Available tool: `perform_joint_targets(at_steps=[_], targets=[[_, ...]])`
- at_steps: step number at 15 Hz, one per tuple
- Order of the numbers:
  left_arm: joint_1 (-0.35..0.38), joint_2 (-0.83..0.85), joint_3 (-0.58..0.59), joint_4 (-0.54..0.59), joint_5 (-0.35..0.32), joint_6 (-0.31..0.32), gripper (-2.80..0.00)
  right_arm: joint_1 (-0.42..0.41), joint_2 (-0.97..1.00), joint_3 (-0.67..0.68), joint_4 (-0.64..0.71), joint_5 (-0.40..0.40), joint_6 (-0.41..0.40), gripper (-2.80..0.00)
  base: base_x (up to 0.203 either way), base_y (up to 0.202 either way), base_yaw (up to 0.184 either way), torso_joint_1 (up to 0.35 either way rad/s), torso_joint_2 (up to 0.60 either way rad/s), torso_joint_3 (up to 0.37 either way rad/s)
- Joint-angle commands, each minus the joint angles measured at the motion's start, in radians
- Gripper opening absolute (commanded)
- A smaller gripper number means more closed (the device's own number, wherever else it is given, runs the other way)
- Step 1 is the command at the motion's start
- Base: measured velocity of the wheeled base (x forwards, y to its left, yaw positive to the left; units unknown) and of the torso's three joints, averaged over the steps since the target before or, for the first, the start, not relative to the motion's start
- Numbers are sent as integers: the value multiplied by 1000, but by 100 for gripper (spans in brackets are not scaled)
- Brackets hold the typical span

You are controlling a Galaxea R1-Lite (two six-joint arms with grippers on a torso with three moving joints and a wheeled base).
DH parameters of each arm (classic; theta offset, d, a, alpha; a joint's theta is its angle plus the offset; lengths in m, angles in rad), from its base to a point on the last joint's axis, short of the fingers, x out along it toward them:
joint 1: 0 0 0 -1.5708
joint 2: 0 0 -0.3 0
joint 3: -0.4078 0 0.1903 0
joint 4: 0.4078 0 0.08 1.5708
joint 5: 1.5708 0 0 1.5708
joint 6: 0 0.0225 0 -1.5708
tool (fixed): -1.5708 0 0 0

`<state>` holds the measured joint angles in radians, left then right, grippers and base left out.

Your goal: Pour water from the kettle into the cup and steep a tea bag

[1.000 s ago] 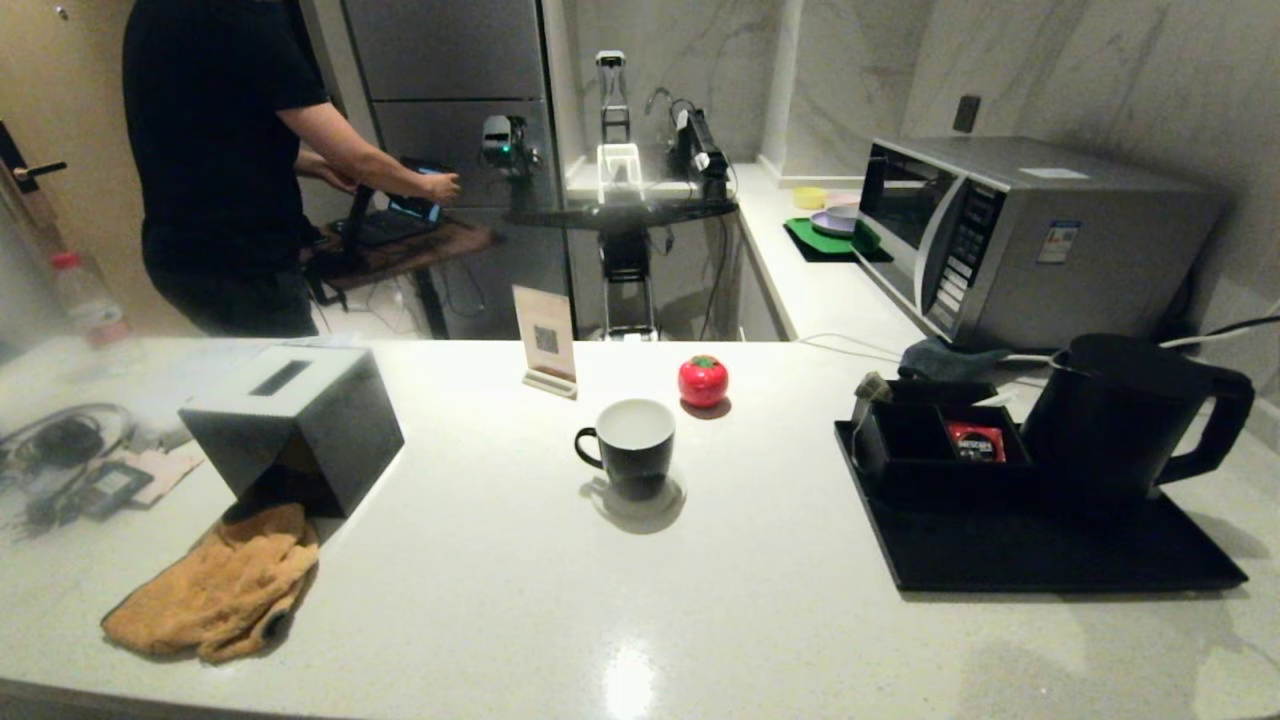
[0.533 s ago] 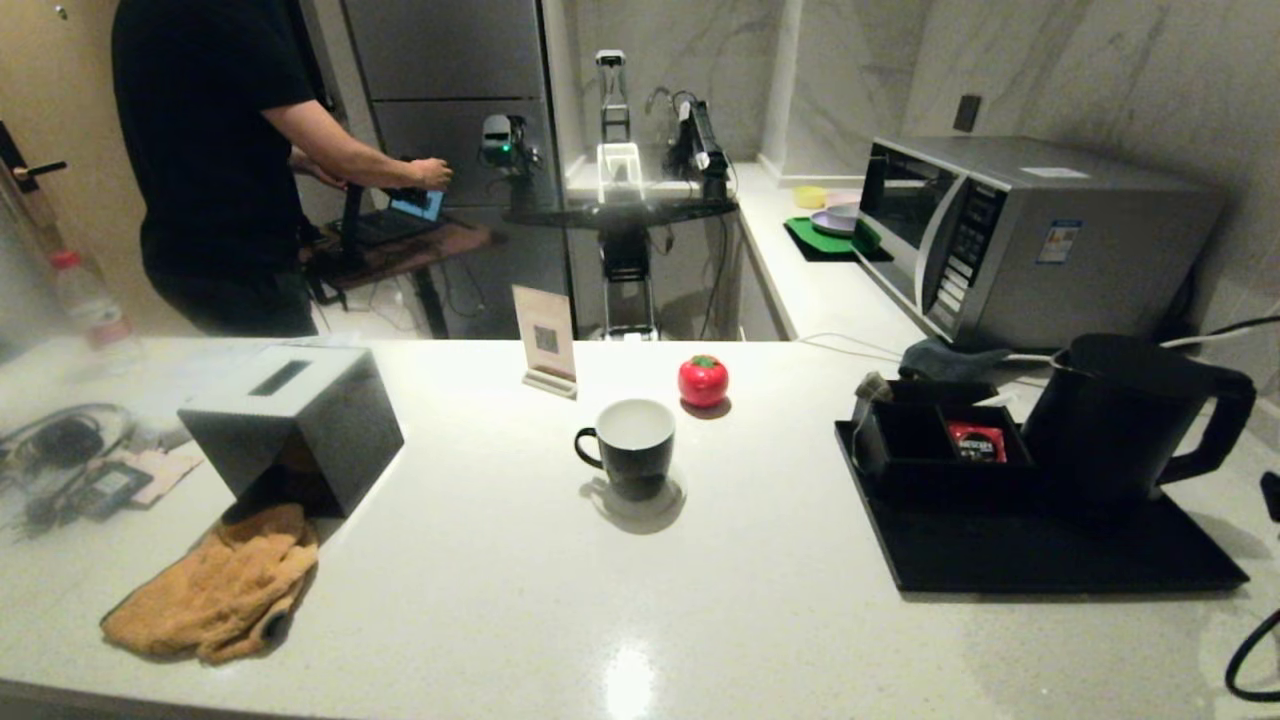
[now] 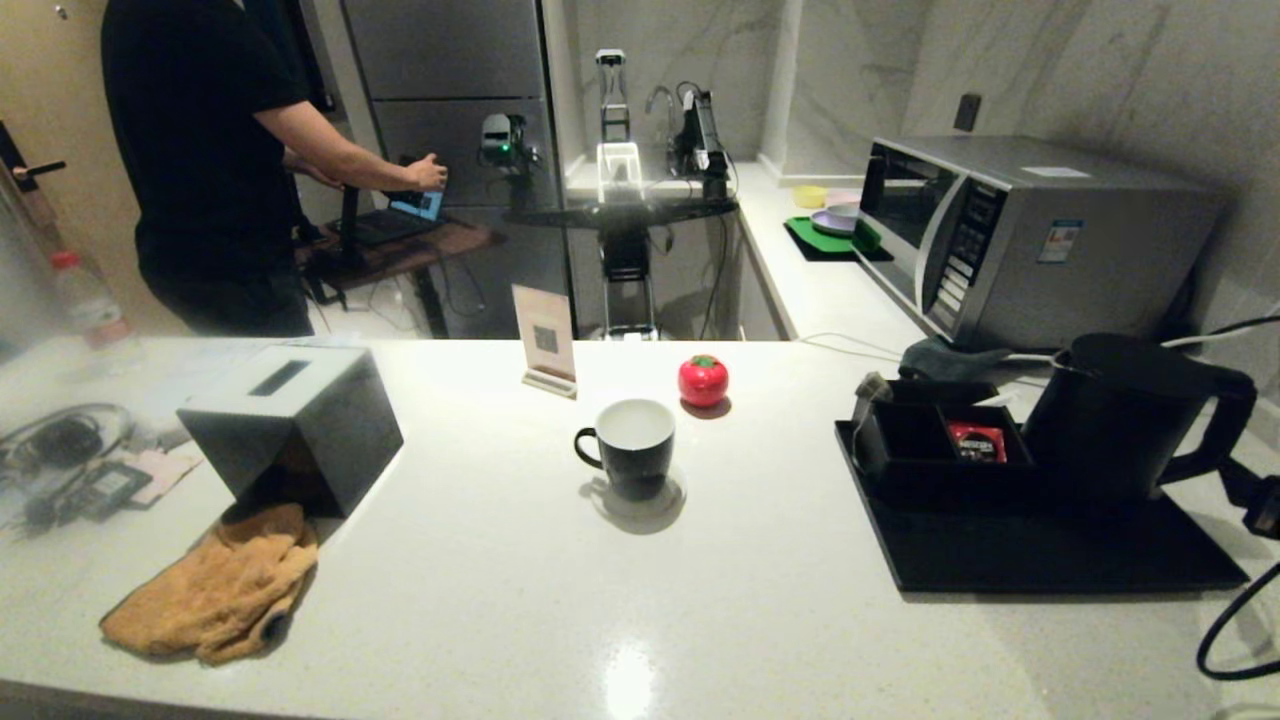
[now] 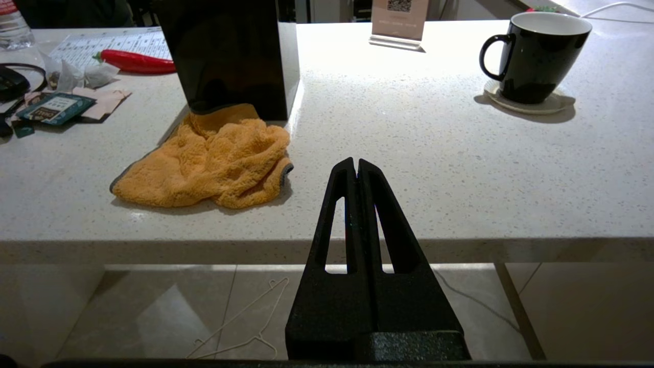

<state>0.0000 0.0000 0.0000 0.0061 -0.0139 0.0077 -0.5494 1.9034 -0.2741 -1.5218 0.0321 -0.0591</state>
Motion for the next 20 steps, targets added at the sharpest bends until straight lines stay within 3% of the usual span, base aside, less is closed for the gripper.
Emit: perform_joint_targets(at_steps=[1, 20], targets=[[0, 0, 0, 0, 0, 0, -280, 0, 42, -44, -24, -1, -3, 0, 0, 0, 0, 0, 0, 0], [0, 1, 0, 0, 0, 0, -280, -3, 269, -377, -24, -1, 7, 0, 0, 0, 0, 0, 0, 0]])
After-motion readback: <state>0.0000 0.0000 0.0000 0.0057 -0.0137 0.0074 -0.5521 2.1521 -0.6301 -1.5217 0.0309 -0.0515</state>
